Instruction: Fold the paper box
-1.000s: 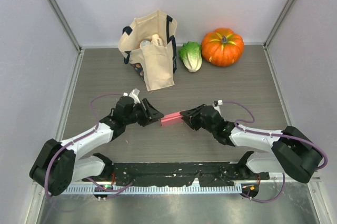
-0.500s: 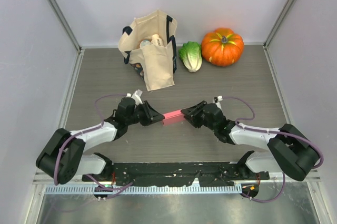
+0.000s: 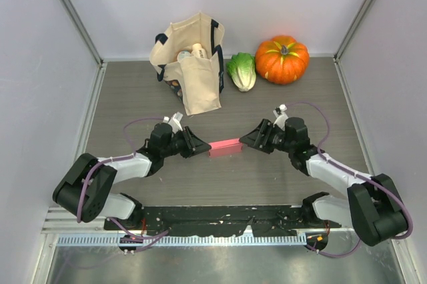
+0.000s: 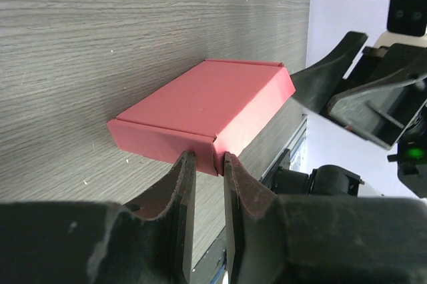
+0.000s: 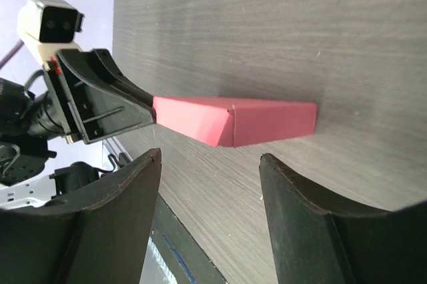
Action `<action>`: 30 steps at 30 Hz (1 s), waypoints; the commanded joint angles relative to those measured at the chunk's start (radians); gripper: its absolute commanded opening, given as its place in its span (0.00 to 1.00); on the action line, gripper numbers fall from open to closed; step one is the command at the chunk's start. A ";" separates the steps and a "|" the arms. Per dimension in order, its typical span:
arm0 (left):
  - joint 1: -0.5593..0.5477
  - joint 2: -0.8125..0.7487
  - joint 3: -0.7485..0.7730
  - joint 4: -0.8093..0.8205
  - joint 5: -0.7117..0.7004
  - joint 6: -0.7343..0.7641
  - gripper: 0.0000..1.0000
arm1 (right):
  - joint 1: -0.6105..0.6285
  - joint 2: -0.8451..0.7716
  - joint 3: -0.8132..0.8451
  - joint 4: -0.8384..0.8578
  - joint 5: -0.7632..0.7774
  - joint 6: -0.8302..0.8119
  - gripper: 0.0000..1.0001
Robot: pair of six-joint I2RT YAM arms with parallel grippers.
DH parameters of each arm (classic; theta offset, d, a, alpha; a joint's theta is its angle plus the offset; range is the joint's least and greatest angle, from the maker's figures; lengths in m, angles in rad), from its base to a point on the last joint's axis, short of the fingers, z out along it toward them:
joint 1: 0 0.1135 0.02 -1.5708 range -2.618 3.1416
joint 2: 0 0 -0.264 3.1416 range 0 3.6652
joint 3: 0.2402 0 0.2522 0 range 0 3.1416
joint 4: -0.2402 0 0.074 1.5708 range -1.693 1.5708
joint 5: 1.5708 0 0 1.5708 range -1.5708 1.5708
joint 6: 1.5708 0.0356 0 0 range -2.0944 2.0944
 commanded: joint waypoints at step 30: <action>0.006 0.057 -0.022 -0.206 -0.081 0.082 0.18 | -0.165 0.192 -0.011 0.396 -0.312 0.074 0.60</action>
